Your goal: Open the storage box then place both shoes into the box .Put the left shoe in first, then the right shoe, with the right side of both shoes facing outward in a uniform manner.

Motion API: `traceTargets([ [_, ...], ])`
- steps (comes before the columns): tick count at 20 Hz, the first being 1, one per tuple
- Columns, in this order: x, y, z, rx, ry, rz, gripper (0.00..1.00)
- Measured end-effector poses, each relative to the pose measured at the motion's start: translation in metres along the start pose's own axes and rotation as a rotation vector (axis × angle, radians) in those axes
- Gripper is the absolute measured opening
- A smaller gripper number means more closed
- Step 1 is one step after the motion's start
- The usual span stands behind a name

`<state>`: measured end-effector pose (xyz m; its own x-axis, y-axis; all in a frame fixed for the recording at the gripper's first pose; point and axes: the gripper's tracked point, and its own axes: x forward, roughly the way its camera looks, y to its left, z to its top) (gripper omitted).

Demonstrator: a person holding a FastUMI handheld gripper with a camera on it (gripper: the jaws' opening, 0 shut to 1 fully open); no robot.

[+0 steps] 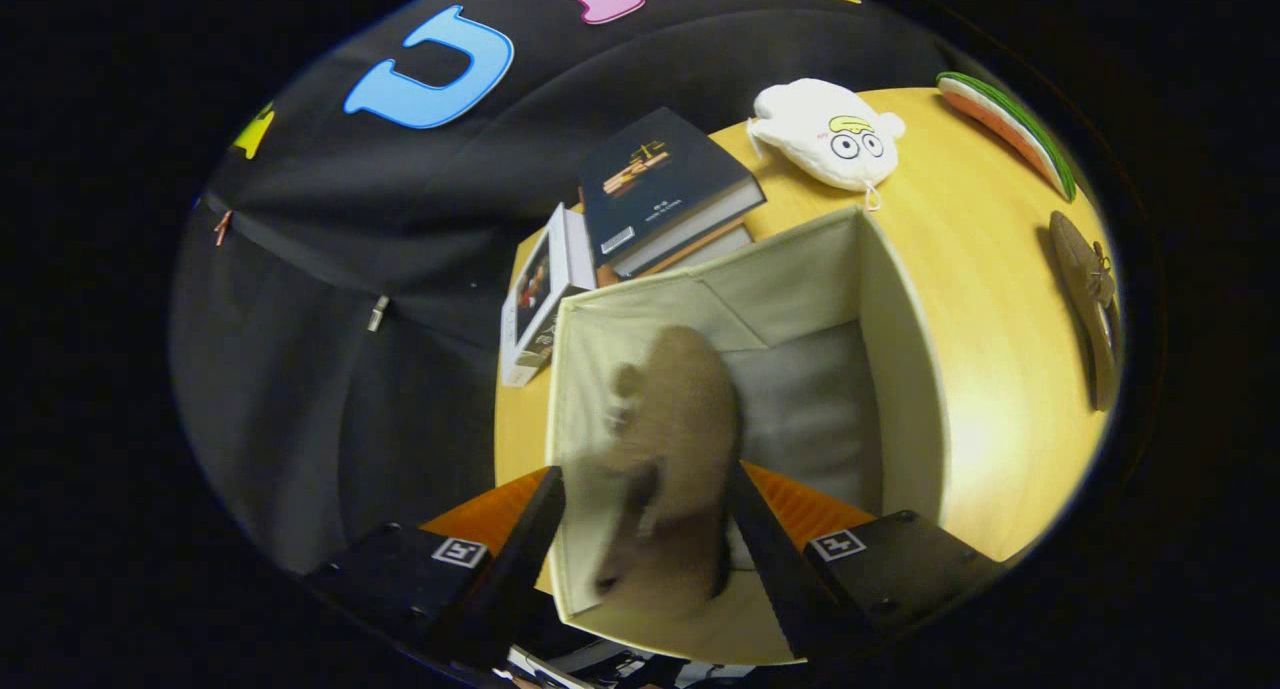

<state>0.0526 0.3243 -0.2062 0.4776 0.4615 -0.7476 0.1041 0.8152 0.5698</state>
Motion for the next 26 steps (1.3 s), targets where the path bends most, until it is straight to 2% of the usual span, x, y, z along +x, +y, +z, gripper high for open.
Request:
traceTargets([
  [2, -0.001, 0.002, 0.006, -0.022, -0.023, 0.002, 0.98],
  [8, -0.062, -0.01, 0.033, -0.151, -0.168, -0.003, 0.98],
  [14, -0.14, -0.068, 0.069, -0.214, -0.389, -0.07, 0.98],
  [19, -0.196, -0.146, 0.094, -0.292, -0.492, -0.213, 0.98],
  [22, -0.214, -0.211, 0.095, -0.373, -0.462, -0.335, 0.99],
  [26, -0.229, -0.294, 0.099, -0.435, -0.406, -0.456, 0.99],
])
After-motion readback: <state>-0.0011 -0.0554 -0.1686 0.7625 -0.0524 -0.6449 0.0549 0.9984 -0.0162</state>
